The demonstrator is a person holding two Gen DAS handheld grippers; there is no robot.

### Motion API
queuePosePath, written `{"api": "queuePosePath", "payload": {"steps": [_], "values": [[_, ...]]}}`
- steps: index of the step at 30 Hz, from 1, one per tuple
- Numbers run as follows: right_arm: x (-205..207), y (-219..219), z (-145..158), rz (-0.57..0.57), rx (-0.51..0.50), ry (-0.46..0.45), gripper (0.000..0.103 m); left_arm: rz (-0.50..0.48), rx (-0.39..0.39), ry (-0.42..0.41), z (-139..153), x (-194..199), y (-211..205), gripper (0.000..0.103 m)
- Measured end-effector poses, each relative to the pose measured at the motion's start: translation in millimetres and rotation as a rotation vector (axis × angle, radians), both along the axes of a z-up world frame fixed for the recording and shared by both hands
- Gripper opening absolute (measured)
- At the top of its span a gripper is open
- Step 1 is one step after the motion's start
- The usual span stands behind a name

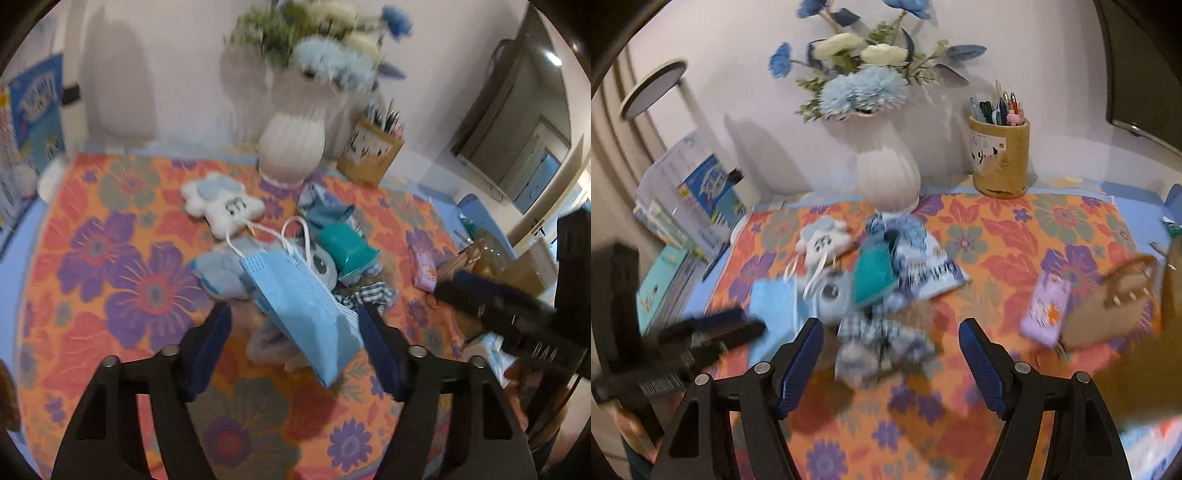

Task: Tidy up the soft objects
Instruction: 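Grasp the blue face mask with the left tool while the right tool grasps the teal pouch, then lift the face mask and teal pouch off the table with both tools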

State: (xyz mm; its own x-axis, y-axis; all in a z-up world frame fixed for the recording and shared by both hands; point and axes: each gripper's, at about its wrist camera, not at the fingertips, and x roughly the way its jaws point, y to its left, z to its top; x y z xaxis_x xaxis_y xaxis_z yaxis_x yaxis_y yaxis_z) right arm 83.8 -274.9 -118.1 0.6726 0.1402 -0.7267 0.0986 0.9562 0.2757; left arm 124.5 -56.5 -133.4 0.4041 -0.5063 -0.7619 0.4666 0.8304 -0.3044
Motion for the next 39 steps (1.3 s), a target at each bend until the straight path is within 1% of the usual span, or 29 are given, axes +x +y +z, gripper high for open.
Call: {"api": "queuePosePath", "payload": {"steps": [1, 4, 5, 6, 8, 10, 11, 12, 13, 14, 15, 16, 19, 20, 24, 27, 30, 32, 34, 36, 37, 39], "values": [[13.3, -2.8, -3.7, -0.005, 0.012, 0.007, 0.075, -0.002, 0.006, 0.019, -7.6, 4.2, -4.7, 0.059], [40.3, -7.7, -10.2, -0.012, 0.053, 0.014, 0.075, -0.027, 0.002, 0.039, -18.5, 8.7, -13.9, 0.056], [53.0, -7.4, -15.7, -0.014, 0.053, 0.032, 0.075, -0.032, 0.001, 0.041, -20.5, 10.2, -15.6, 0.056], [61.6, -6.1, -20.5, -0.009, 0.050, 0.048, 0.075, -0.038, 0.009, 0.047, -24.1, 10.6, -18.2, 0.052], [74.8, -3.0, -30.3, 0.011, 0.066, 0.074, 0.075, -0.042, 0.024, 0.047, -27.8, 11.1, -20.0, 0.049], [82.2, -0.1, -40.1, 0.023, 0.082, 0.098, 0.067, -0.042, 0.041, 0.035, -29.9, 10.4, -20.6, 0.037], [85.0, 2.6, -44.9, 0.032, 0.088, 0.109, 0.059, -0.044, 0.040, 0.030, -29.6, 9.9, -20.2, 0.035], [86.9, 5.6, -49.0, 0.040, 0.090, 0.120, 0.051, -0.045, 0.036, 0.025, -28.6, 9.6, -19.3, 0.030], [87.2, 8.0, -51.3, 0.046, 0.090, 0.123, 0.048, -0.045, 0.034, 0.019, -27.2, 8.6, -17.9, 0.027], [87.0, 11.2, -52.5, 0.049, 0.074, 0.124, 0.042, -0.047, 0.031, 0.014, -26.0, 7.6, -16.3, 0.025], [86.5, 13.8, -52.0, 0.051, 0.053, 0.120, 0.038, -0.048, 0.020, 0.010, -24.4, 6.2, -14.1, 0.019], [85.7, 15.6, -50.7, 0.054, 0.041, 0.114, 0.038, -0.050, 0.004, 0.007, -21.7, 5.8, -12.4, 0.015], [78.3, 20.5, -38.0, 0.054, 0.003, 0.061, 0.036, -0.054, -0.019, -0.029, -10.5, -0.4, -7.7, 0.014], [73.8, 22.4, -29.8, 0.056, -0.012, 0.034, 0.036, -0.054, -0.020, -0.040, -6.7, -2.4, -6.1, 0.014], [56.6, 29.1, -3.1, 0.051, -0.048, -0.020, 0.036, -0.045, -0.028, -0.081, 12.7, -13.5, 6.1, 0.010], [32.8, 32.4, 12.7, 0.069, -0.033, -0.050, 0.036, -0.034, -0.031, -0.122, 30.3, -26.2, 18.8, 0.010], [0.5, 38.9, 17.2, 0.113, -0.007, -0.049, 0.036, -0.037, -0.037, -0.161, 47.5, -45.0, 38.4, 0.010], [-22.7, 45.4, 11.2, 0.149, 0.010, -0.023, 0.036, -0.054, -0.035, -0.159, 50.7, -59.2, 52.2, 0.010], [-37.4, 52.8, -2.1, 0.180, 0.020, 0.026, 0.036, -0.077, -0.016, -0.120, 42.2, -69.1, 62.6, 0.010], [-51.0, 60.0, -25.9, 0.195, 0.023, 0.087, 0.036, -0.079, 0.022, -0.069, 21.5, -75.4, 71.1, 0.010], [-54.2, 63.3, -41.2, 0.195, 0.021, 0.124, 0.036, -0.067, 0.049, -0.030, 3.8, -75.2, 74.0, 0.010], [-56.4, 63.7, -65.9, 0.184, 0.043, 0.180, 0.036, -0.043, 0.062, 0.025, -22.5, -71.4, 80.8, 0.011]]}}
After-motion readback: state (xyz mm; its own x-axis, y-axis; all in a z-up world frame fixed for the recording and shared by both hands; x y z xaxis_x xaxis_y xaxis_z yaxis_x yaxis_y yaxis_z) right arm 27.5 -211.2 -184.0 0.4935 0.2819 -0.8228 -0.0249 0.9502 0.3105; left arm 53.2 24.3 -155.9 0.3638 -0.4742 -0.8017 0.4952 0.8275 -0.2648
